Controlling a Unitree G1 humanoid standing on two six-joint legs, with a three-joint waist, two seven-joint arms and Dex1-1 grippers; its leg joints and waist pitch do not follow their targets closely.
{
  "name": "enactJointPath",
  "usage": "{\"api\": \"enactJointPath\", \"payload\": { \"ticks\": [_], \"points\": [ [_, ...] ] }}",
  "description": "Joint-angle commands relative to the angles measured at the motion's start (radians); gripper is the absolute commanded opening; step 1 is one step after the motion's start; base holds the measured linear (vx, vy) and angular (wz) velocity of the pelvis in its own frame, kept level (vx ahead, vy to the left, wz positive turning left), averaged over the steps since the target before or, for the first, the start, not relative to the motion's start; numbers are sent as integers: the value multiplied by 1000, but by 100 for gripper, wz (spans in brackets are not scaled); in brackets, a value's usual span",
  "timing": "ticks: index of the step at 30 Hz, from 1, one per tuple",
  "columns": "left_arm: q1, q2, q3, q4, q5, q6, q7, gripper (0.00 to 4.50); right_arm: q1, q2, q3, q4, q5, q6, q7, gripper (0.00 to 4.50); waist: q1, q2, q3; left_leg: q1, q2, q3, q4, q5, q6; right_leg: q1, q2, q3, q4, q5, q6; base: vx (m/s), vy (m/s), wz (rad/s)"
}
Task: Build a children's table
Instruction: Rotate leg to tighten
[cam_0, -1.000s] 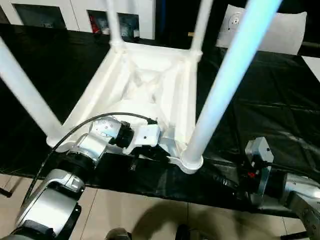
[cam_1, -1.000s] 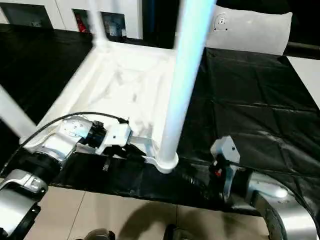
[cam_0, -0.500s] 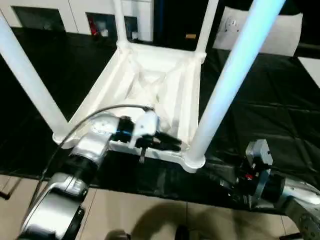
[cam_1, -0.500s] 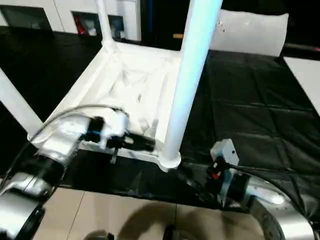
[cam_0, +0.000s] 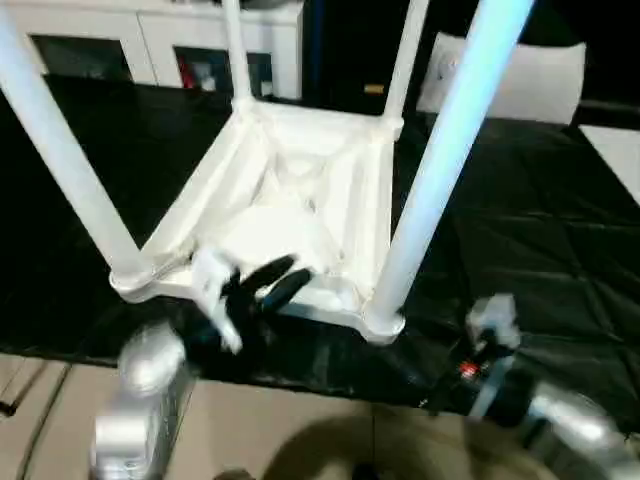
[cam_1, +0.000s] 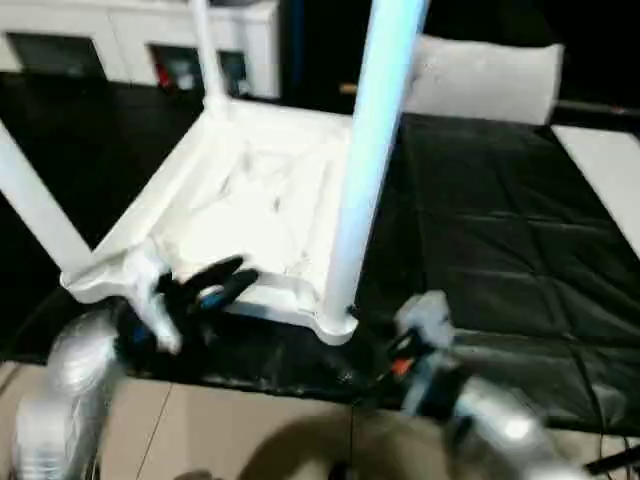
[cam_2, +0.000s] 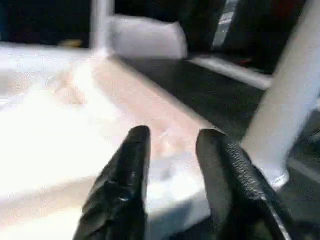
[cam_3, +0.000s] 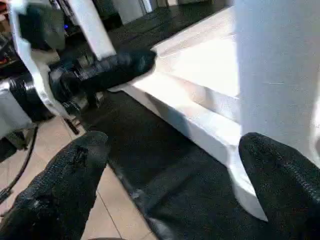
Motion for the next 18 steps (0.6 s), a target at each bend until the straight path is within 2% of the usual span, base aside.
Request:
{"api": "enactJointPath", "payload": {
  "ticks": [1,2,3,4,5,6,7,8,9,10,11,12,13,14,15,16,17,18],
  "points": [
    [73,-11,-11,-112,38,26,81,207,11,-1,21,-4,-5,-29,8,450,12,27,-26,-42,128,-46,-185,-724,42,90,-43,89,103,-359,35,0,0,0],
    [94,-11,-16,-130,42,27,91,207,11,0,25,-1,-5,-32,10,450,23,22,-26,-28,126,-33,-187,-764,33,63,-46,108,106,-261,-6,0,0,0],
    [115,-12,-21,-146,45,24,98,210,7,2,31,7,-10,-37,12,450,11,-11,-4,0,65,-11,-161,-808,18,25,-40,132,56,-467,9,0,0,0],
    [128,-12,-27,-160,49,29,107,210,1,1,37,12,-18,-43,13,450,8,-30,14,119,-72,40,41,-542,7,-128,-55,58,-165,-1070,136,0,0,0],
    [139,-16,-28,-179,41,45,123,226,-11,7,40,22,-22,-47,9,450,-17,-36,1,108,-87,33,77,-420,17,-110,-89,49,-158,-1145,149,0,0,0],
    [145,-24,-26,-194,44,52,137,226,-21,15,40,30,-25,-51,4,450,-17,-12,-12,50,-51,9,35,-378,25,-25,-95,-3,-146,-1057,166,-3,26,-25],
    [149,-28,-24,-202,46,55,143,247,-26,19,41,34,-27,-53,1,450,-23,-4,-26,37,-25,-2,4,-426,21,12,-77,-37,-133,-927,175,126,80,-37],
    [159,-44,-16,-227,58,67,169,249,-46,33,43,50,-32,-58,-10,450,-12,20,-27,-89,80,-68,-127,-665,22,138,-63,52,131,-495,96,126,80,-37],
    [165,-46,-18,-237,77,73,186,250,-54,36,45,57,-33,-61,-15,450,19,24,-22,-59,86,-66,-173,-781,24,86,-45,123,159,-214,18,108,28,-14],
    [171,-45,-22,-248,92,81,205,250,-60,36,50,65,-33,-66,-20,450,-3,-27,-18,-18,27,-51,-107,-723,10,51,-65,143,66,-576,56,26,-34,18],
    [176,-44,-27,-255,96,85,218,271,-62,36,54,71,-34,-71,-22,450,10,-42,16,48,-54,-8,-1,-562,-10,-61,-43,86,-99,-1008,152,26,-34,18],
    [179,-43,-29,-260,98,88,226,271,-63,35,56,75,-35,-75,-23,450,-51,-45,4,119,-122,21,165,-304,18,-143,-85,21,-169,-1289,189,68,28,-12],
    [181,-44,-30,-263,107,88,240,289,-64,34,61,79,-38,-78,-22,450,-50,-21,-12,66,-82,-4,110,-320,35,-41,-131,16,-134,-1179,177,84,114,-41],
    [185,-47,-29,-266,119,84,261,293,-66,30,70,83,-43,-86,-18,450,-67,-1,-28,-11,-15,-50,-2,-466,12,61,-105,-2,-44,-794,156,84,114,-41],
    [185,-48,-28,-267,122,83,268,299,-68,29,73,85,-45,-88,-15,450,-45,23,-30,-71,60,-99,-87,-649,24,121,-83,66,102,-457,90,55,75,-16],
    [188,-57,-10,-263,150,65,320,299,-85,27,96,100,-60,-107,6,450,-45,15,-33,-28,70,-101,-102,-669,30,73,-87,116,94,-216,9,0,0,0],
    [192,-64,1,-263,152,54,337,308,-96,31,102,107,-63,-114,12,450,-47,7,-20,-21,45,-88,-94,-653,28,60,-89,112,53,-305,-2,0,0,0],
    [197,-67,10,-264,155,48,347,318,-106,37,103,112,-60,-115,15,450,-50,-19,-3,15,-29,-46,-36,-539,34,6,-84,86,-51,-746,81,0,0,0]
  ]
}}
